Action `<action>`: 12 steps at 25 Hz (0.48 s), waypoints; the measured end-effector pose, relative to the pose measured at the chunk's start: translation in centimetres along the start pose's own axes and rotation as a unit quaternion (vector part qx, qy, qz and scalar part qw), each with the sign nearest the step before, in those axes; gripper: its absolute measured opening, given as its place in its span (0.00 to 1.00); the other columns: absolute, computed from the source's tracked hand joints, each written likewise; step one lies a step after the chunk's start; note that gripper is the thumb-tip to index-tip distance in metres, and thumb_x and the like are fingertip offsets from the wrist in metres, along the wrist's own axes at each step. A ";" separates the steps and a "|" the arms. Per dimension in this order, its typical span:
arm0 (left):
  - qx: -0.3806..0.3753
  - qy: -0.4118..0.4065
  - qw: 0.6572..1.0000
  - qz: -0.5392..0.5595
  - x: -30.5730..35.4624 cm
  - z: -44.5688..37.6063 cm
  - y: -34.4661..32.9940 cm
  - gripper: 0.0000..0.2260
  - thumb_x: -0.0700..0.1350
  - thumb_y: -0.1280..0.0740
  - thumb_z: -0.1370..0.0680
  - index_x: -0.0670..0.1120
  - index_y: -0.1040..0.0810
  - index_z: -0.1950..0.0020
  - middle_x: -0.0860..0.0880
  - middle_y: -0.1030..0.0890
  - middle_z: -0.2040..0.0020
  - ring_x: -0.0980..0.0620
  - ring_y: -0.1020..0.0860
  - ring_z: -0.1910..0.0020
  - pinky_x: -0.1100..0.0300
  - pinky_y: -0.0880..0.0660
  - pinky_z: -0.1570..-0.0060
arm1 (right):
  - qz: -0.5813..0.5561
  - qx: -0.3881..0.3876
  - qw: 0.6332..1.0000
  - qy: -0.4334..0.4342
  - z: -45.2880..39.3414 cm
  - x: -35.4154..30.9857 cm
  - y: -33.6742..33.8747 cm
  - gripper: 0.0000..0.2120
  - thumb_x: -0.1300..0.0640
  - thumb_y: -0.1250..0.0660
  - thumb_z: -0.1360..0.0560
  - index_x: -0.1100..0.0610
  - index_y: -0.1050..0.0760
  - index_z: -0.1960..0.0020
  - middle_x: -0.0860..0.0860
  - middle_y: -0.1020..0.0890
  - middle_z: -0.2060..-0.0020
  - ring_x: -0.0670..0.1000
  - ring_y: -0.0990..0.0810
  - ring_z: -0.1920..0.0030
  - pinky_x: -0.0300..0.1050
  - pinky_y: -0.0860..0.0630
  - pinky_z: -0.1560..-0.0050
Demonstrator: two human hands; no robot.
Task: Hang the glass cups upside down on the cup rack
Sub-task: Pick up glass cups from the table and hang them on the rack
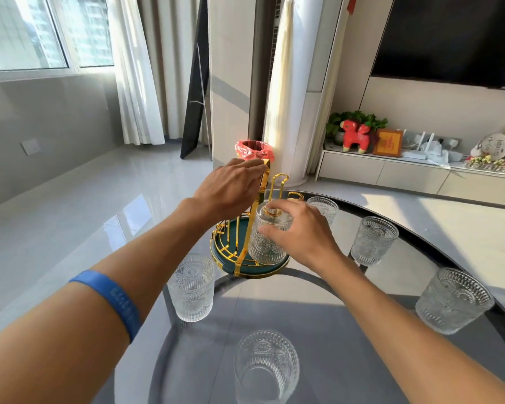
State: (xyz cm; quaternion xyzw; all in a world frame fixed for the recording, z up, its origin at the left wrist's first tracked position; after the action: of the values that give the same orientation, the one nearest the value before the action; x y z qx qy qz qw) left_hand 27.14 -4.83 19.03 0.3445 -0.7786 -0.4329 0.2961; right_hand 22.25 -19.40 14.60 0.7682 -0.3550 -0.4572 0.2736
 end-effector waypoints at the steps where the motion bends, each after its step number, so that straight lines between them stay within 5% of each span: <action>1: -0.001 0.005 1.000 0.005 0.0 0.1 0.0 0.22 0.46 0.49 0.19 0.44 0.31 0.27 0.45 0.30 0.25 0.43 0.33 0.27 0.44 0.31 0.33 | -0.001 -0.002 1.000 -0.005 -0.1 0.2 -0.1 0.23 0.41 0.30 0.32 0.46 0.24 0.39 0.51 0.20 0.40 0.54 0.24 0.43 0.44 0.33 0.52; 6: -0.063 0.042 0.997 -0.006 1.7 2.6 -0.1 0.24 0.47 0.43 0.19 0.44 0.38 0.23 0.44 0.38 0.22 0.44 0.41 0.23 0.43 0.39 0.28 | -0.006 -0.057 0.998 -0.017 2.4 -0.3 -1.0 0.25 0.43 0.31 0.29 0.45 0.29 0.33 0.50 0.26 0.32 0.55 0.28 0.35 0.48 0.31 0.43; 8: -0.006 0.067 0.997 0.037 3.1 4.7 0.5 0.25 0.49 0.39 0.20 0.45 0.37 0.24 0.43 0.36 0.23 0.43 0.38 0.24 0.45 0.37 0.28 | -0.030 -0.063 0.997 -0.016 3.4 -0.2 -0.8 0.29 0.44 0.31 0.28 0.45 0.34 0.29 0.51 0.31 0.28 0.56 0.33 0.31 0.52 0.33 0.37; 10: 0.078 0.076 0.984 0.138 4.3 8.4 1.1 0.21 0.52 0.38 0.22 0.48 0.28 0.30 0.47 0.25 0.30 0.49 0.27 0.33 0.48 0.29 0.34 | -0.097 0.008 0.994 -0.043 4.8 0.9 0.3 0.27 0.46 0.31 0.28 0.47 0.33 0.30 0.50 0.29 0.31 0.53 0.29 0.34 0.52 0.30 0.38; 12: 0.021 0.060 0.976 0.208 5.9 13.1 0.1 0.21 0.61 0.38 0.23 0.55 0.26 0.33 0.55 0.21 0.36 0.60 0.24 0.40 0.53 0.26 0.39 | -0.157 0.064 0.979 -0.111 8.1 2.7 1.0 0.20 0.50 0.31 0.28 0.48 0.28 0.37 0.48 0.23 0.39 0.51 0.23 0.44 0.47 0.26 0.47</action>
State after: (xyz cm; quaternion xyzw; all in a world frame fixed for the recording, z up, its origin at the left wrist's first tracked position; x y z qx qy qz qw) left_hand 13.70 -3.27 14.14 0.2066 -0.8227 -0.3243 0.4187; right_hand 15.58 -22.89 10.48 0.7747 -0.2867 -0.5534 0.1070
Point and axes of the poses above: each hand's wrist, its own z-axis away from the middle knuckle, its own y-axis out of the back of the hand, x = y × z, the point moved 5 cm from there along -z, towards the middle knuckle
